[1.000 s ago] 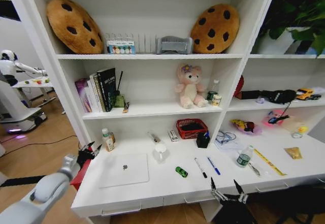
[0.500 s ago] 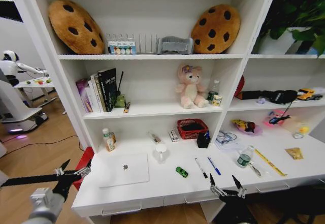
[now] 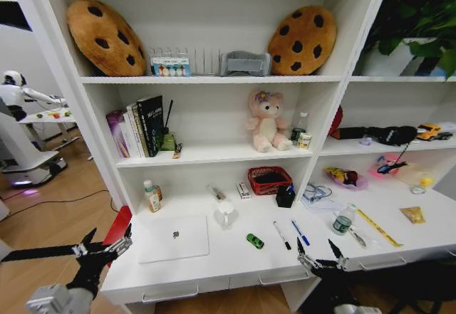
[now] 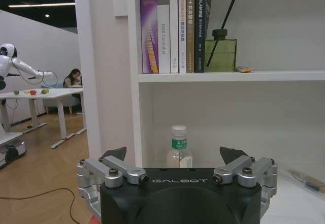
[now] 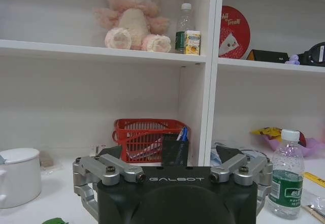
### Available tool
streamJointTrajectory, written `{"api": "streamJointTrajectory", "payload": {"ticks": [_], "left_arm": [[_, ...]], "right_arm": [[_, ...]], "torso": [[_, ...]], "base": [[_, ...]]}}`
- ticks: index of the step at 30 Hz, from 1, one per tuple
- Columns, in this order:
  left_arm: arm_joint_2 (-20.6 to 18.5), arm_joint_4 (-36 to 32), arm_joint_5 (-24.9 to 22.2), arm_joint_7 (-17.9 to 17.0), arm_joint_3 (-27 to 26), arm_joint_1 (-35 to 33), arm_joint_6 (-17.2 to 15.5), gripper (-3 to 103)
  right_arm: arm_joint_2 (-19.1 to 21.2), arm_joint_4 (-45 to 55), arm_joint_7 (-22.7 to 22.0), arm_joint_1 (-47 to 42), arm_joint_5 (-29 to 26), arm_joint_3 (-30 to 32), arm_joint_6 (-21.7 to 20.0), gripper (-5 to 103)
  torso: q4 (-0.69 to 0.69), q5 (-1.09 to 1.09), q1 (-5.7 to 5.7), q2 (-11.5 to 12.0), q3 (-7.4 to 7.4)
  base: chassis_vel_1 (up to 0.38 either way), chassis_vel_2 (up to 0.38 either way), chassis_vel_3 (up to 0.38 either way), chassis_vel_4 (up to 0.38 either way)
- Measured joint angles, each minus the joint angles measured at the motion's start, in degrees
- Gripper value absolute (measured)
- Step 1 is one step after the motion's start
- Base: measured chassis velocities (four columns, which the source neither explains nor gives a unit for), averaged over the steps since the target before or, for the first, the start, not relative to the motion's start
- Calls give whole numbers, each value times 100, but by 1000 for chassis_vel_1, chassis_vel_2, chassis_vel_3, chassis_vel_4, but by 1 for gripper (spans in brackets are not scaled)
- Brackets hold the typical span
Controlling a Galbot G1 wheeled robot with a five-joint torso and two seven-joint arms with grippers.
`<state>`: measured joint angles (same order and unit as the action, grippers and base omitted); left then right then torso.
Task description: Organize the objects on the table.
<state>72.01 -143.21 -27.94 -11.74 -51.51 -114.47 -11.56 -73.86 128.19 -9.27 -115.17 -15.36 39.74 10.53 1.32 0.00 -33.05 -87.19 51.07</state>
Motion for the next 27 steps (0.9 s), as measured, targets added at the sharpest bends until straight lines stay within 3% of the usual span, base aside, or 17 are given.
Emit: {"api": "streamJointTrajectory", "payload": {"ticks": [6,9,10,12,14,15,19,22,27], "left_arm": [[-11,-1,1,0,5,11,-2,100],[-20,2,1,0,8,19,-3,100],[-20,2,1,0,8,19,-3,100],[-26,8,1,0,10,22,-3,100],[-27,11,1,0,11,23,-3,100],[-32,17,1,2,13,27,-3,100],[-34,20,0,2,14,29,-3,100],[-36,24,-1,2,16,31,-3,100],[-37,27,-2,3,17,31,-3,100]], "right_arm": [[37,46,273,-196,-222,33,-151,100],[244,48,1160,-289,-283,130,-395,100],[244,48,1160,-289,-283,130,-395,100],[471,-27,1970,-281,-53,291,-378,100],[576,-65,2188,-260,-4,353,-388,100],[1112,-311,2528,39,-54,470,-419,100],[1465,-520,2473,313,-332,473,-373,100],[1853,-782,2398,664,-799,352,-626,100],[2013,-1109,2346,926,-1106,137,-972,100]], "torso": [[0,0,0,0,0],[0,0,0,0,0],[0,0,0,0,0],[0,0,0,0,0],[0,0,0,1,0],[-1,0,0,1,0],[-1,3,0,1,0],[-1,0,0,1,0],[-1,2,-1,1,1]], "base": [[0,0,0,0],[0,0,0,0],[0,0,0,0],[0,0,0,0],[0,0,0,0],[0,0,0,0],[0,0,0,0],[0,0,0,0],[0,0,0,0]]}}
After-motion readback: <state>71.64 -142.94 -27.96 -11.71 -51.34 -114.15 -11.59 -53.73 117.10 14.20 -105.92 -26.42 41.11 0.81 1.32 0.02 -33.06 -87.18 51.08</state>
